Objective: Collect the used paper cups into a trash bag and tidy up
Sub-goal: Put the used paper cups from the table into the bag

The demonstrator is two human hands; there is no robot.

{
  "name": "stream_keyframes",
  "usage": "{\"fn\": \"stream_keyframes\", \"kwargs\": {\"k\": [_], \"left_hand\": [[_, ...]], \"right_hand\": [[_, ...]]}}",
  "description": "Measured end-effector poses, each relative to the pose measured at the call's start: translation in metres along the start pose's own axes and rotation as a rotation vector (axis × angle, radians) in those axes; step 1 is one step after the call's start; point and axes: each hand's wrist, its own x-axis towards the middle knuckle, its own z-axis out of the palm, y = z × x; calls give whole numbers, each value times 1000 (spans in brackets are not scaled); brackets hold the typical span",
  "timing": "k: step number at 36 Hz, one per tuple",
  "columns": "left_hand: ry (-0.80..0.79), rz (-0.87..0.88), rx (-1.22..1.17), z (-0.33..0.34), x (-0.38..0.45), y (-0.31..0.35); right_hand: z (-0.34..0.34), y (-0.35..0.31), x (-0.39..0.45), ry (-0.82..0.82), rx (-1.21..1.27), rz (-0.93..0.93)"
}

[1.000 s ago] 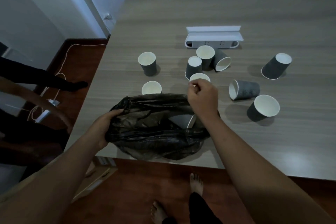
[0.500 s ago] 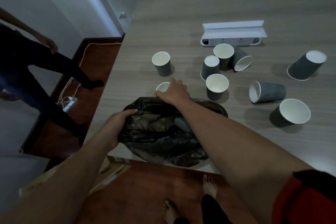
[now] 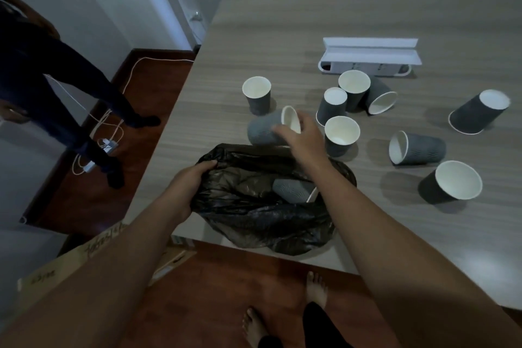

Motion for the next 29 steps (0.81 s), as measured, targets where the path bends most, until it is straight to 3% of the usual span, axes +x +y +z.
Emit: {"fn": "stream_keyframes", "kwargs": {"k": [3, 5, 9, 16, 18, 21, 24, 26, 29], "left_hand": [[23, 19, -40, 1, 2, 5], [20, 29, -69, 2, 3, 9], [-26, 63, -117, 8, 4, 21], [-102, 133, -145, 23, 2, 37], [-126, 143, -139, 27, 3, 37], [-152, 151, -130, 29, 5, 38], [-173, 157, -121, 32, 8, 39], [-193, 157, -113, 34, 8, 39], [-222, 158, -125, 39, 9, 39]], "right_hand": [[-19, 7, -27, -132, 296, 127], [-22, 20, -45, -240, 351, 160], [-17, 47, -65, -343, -55, 124], [-6, 56, -67, -345, -700, -293], [-14, 51, -62, -278, -692, -359], [-36, 39, -43, 10, -623, -493], [-67, 29, -12, 297, -647, -421], [-81, 25, 10, 352, -717, -286], [-91, 28, 35, 247, -806, -70]]}}
